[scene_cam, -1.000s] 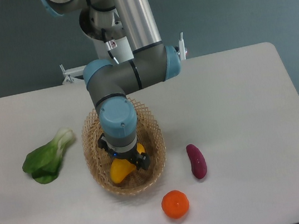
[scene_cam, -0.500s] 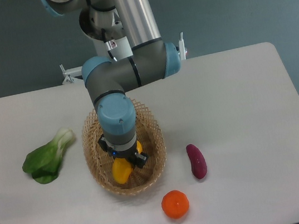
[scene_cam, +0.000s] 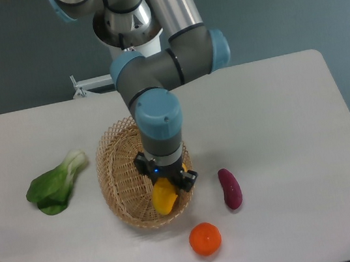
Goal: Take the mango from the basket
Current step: 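Lift the yellow mango out of the basket toward the sweet potato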
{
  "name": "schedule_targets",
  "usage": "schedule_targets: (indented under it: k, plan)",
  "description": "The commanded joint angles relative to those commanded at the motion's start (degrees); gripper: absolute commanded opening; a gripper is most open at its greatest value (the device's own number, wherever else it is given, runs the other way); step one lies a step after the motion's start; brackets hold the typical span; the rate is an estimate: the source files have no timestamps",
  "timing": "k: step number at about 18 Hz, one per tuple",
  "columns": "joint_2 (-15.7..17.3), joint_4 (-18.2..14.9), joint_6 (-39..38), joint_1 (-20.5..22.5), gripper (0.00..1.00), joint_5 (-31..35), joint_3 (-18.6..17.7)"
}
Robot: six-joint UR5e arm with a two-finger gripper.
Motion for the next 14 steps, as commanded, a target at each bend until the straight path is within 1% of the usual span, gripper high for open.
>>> schedule_targets:
  k: [4,8,11,13,14]
  plan:
    - [0.79,0.09,4.66,4.48,0.27,-0.09,0.17]
    - [0.62,0.0,9.75,9.31,0.27,-0.17,1.75]
    - [0.27,0.09,13.62,12.04,0.27,0.26,2.02]
    - [0.35,0.0,18.35,14.32,0.27,0.35,2.02]
    - [0.27,0.0,22.21,15.73,0.27,0.53,1.93]
